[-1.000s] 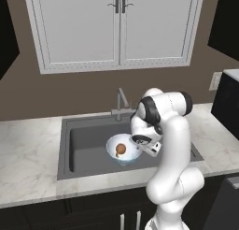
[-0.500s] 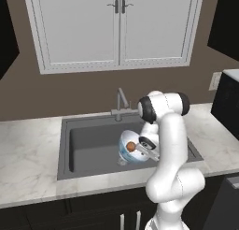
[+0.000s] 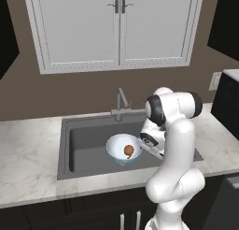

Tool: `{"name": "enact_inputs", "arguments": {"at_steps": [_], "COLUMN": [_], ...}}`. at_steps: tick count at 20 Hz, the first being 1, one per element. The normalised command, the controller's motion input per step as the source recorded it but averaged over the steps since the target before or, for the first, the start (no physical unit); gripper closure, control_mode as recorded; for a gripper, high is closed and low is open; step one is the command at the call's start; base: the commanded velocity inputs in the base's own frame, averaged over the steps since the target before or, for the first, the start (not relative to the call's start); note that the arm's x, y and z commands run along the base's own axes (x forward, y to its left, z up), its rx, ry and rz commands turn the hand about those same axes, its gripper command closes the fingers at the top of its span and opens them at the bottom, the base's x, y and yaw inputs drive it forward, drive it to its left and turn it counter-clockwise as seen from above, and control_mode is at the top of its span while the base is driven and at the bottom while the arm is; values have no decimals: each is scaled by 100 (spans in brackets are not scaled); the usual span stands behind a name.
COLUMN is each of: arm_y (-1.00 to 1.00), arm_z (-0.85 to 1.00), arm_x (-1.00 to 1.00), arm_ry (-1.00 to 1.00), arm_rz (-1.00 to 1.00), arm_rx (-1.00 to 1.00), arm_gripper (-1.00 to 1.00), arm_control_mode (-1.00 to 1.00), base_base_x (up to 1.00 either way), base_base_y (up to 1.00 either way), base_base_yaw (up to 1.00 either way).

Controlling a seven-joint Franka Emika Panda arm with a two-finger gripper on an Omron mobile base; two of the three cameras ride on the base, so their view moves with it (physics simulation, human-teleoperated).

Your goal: Pick the onion from the cabinet and place it in the bowl. Then pick the bowl and place it in the sink. Then turn on the sink facuet.

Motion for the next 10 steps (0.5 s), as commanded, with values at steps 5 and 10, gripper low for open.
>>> {"name": "enact_inputs", "arguments": {"at_steps": [5,10], "arm_y": [0,0], "arm_z": [100,100], "arm_x": [2,0], "arm_ry": [5,8], "arm_rz": [0,0], "arm_rx": [0,0], "arm_gripper": [-100,-100], "arm_control_mode": [-100,-100], "base_base_x": [0,0], "base_base_y": [0,0], "base_base_yaw": [0,0]}}
